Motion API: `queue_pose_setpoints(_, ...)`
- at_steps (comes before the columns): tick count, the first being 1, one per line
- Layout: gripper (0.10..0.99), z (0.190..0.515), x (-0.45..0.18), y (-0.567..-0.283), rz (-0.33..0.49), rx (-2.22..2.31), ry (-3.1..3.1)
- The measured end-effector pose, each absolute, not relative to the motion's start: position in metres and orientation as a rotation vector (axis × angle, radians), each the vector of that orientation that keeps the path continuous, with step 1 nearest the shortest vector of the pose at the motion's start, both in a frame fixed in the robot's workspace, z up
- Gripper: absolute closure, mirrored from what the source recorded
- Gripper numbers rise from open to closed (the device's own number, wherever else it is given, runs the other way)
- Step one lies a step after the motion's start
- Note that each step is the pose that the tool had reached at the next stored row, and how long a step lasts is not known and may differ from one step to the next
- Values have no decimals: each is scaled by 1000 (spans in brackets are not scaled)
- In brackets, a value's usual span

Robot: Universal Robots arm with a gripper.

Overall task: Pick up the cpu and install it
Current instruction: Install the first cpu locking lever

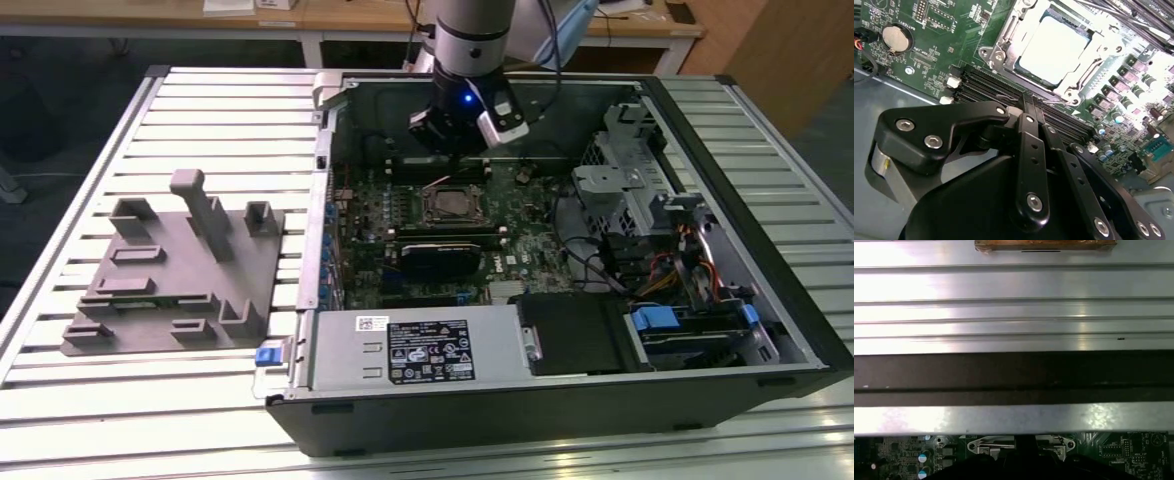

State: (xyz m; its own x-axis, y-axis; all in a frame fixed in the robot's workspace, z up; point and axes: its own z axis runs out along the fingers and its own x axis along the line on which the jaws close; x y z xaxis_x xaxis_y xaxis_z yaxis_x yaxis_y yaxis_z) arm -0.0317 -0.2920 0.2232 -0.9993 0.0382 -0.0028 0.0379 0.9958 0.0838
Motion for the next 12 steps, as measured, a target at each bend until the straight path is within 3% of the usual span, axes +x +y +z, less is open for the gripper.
queue_pose_setpoints(12,980,217,-24,-290,131,60,3134)
